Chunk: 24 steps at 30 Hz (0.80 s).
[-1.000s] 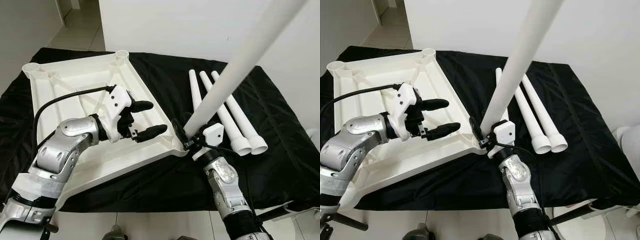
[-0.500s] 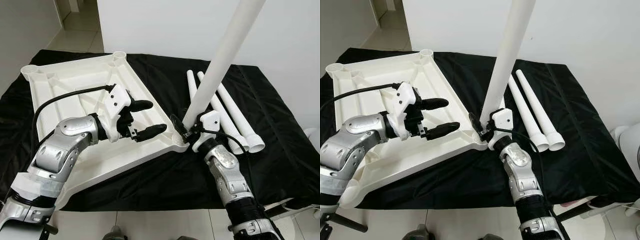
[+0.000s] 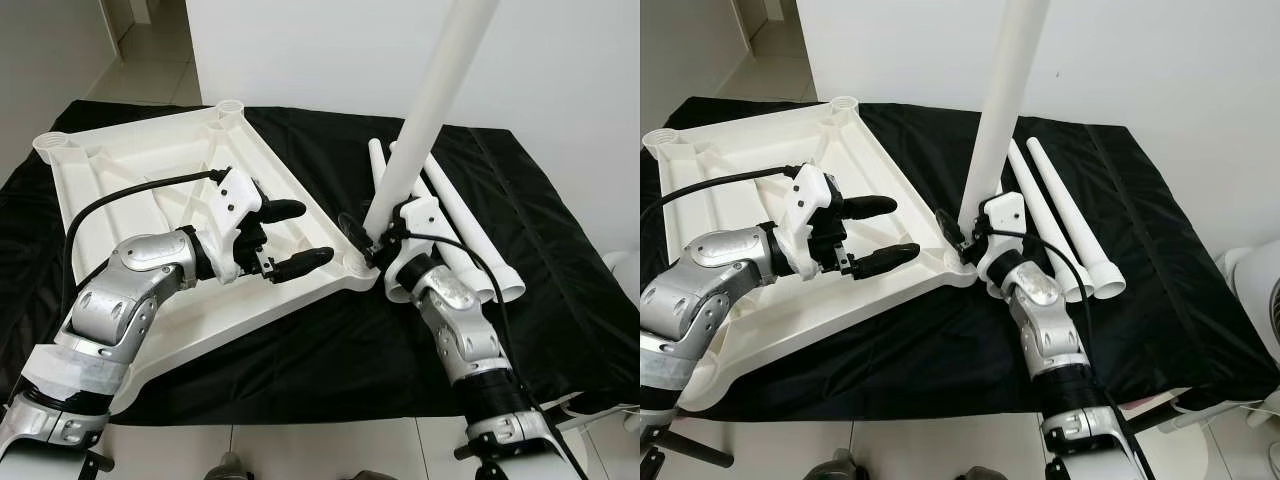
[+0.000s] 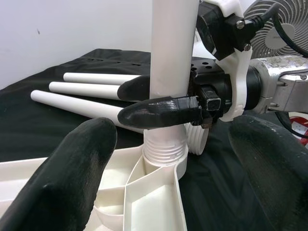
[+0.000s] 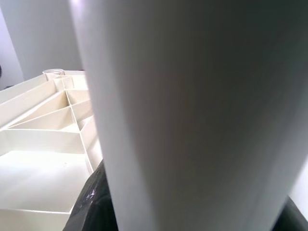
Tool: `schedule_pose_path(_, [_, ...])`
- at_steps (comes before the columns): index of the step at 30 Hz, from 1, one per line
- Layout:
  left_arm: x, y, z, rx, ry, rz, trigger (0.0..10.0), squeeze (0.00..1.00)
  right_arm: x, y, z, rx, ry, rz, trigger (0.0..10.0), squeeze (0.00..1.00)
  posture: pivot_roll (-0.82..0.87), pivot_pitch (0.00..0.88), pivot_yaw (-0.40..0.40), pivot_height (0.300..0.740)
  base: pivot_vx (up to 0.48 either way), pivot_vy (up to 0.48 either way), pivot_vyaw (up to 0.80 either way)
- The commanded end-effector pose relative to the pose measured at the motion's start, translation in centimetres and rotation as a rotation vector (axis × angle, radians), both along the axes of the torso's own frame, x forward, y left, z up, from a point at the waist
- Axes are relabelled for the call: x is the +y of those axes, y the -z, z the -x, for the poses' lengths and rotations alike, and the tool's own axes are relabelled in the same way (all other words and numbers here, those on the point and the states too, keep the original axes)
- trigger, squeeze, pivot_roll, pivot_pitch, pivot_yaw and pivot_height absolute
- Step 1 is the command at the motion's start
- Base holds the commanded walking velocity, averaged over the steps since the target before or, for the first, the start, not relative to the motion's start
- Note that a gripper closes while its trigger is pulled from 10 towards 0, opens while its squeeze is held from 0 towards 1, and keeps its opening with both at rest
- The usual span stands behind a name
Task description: Building children table
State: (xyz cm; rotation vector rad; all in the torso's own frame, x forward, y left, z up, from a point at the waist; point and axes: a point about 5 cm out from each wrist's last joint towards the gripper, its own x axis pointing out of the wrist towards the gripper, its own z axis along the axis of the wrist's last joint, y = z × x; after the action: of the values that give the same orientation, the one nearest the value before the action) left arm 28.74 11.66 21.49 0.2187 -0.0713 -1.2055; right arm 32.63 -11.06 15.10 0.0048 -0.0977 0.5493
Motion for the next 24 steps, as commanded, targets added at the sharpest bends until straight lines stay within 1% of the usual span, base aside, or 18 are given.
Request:
schedule_pose_path(1, [0.1, -0.2, 0.1, 0.005, 0.041, -0.008, 10.0, 0.0, -0.6, 4.5, 0.5, 0.277, 0.026, 0.032, 10.0, 0.0, 0.1, 0.016, -0.056, 0.74, 0.0, 0.0, 0.0])
schedule_pose_path(6, [0.1, -0.2, 0.1, 0.005, 0.04, -0.007, 10.0, 0.0, -0.7, 4.7, 0.5, 0.282, 0.027, 0.047, 10.0, 0.0, 0.1, 0.018, -0.058, 0.74, 0.0, 0.0, 0.0])
schedule_pose_path(7, [0.1, -0.2, 0.1, 0.004, 0.039, -0.007, 10.0, 0.0, -0.6, 4.6, 0.7, 0.231, 0.023, 0.07, 10.0, 0.0, 0.1, 0.02, -0.059, 0.74, 0.0, 0.0, 0.0])
schedule_pose_path(9, [0.1, -0.2, 0.1, 0.004, 0.039, -0.007, 10.0, 0.0, -0.6, 4.6, 0.7, 0.231, 0.023, 0.07, 10.0, 0.0, 0.1, 0.02, -0.059, 0.74, 0.0, 0.0, 0.0])
schedule_pose_path(11, [0.2, -0.4, 0.1, -0.002, 0.035, -0.005, 10.0, 0.0, -0.5, 3.8, 1.3, 0.08, 0.036, 0.081, 10.0, 0.0, 0.1, 0.019, -0.06, 0.74, 0.0, 0.0, 0.0])
schedule_pose_path(12, [0.2, -0.4, 0.1, -0.002, 0.035, -0.005, 10.0, 0.0, -0.5, 3.8, 1.3, 0.08, 0.036, 0.081, 10.0, 0.0, 0.1, 0.019, -0.06, 0.74, 0.0, 0.0, 0.0])
schedule_pose_path(14, [0.2, -0.4, 0.1, -0.005, 0.032, -0.004, 10.0, 0.0, -0.1, 3.3, 2.8, -0.092, 0.048, 0.089, 10.0, 0.0, 0.09, 0.019, -0.055, 0.74, 0.0, 0.0, 0.0])
schedule_pose_path(15, [0.2, -0.4, 0.1, -0.005, 0.032, -0.004, 10.0, 0.0, -0.1, 3.3, 2.8, -0.092, 0.048, 0.089, 10.0, 0.0, 0.09, 0.019, -0.055, 0.74, 0.0, 0.0, 0.0])
schedule_pose_path(18, [0.2, -0.4, 0.0, -0.004, 0.032, -0.005, 10.0, 0.0, 0.1, 3.4, 4.0, -0.184, 0.081, 0.094, 10.0, 0.0, 0.09, 0.019, -0.05, 0.74, 0.0, 0.0, 0.0])
schedule_pose_path(20, [0.2, -0.4, 0.0, -0.004, 0.032, -0.005, 10.0, 0.0, 0.1, 3.4, 4.0, -0.184, 0.081, 0.094, 10.0, 0.0, 0.09, 0.019, -0.05, 0.74, 0.0, 0.0, 0.0])
schedule_pose_path(22, [0.2, -0.5, -0.2, -0.006, 0.031, -0.005, 10.0, 0.0, 0.1, 3.6, 4.5, -0.213, 0.098, 0.118, 10.0, 0.0, 0.08, 0.022, -0.042, 0.74, 0.0, 0.0, 0.0])
schedule_pose_path(24, [0.2, -0.5, -0.2, -0.006, 0.031, -0.005, 10.0, 0.0, 0.1, 3.6, 4.5, -0.213, 0.098, 0.118, 10.0, 0.0, 0.08, 0.022, -0.042, 0.74, 0.0, 0.0, 0.0])
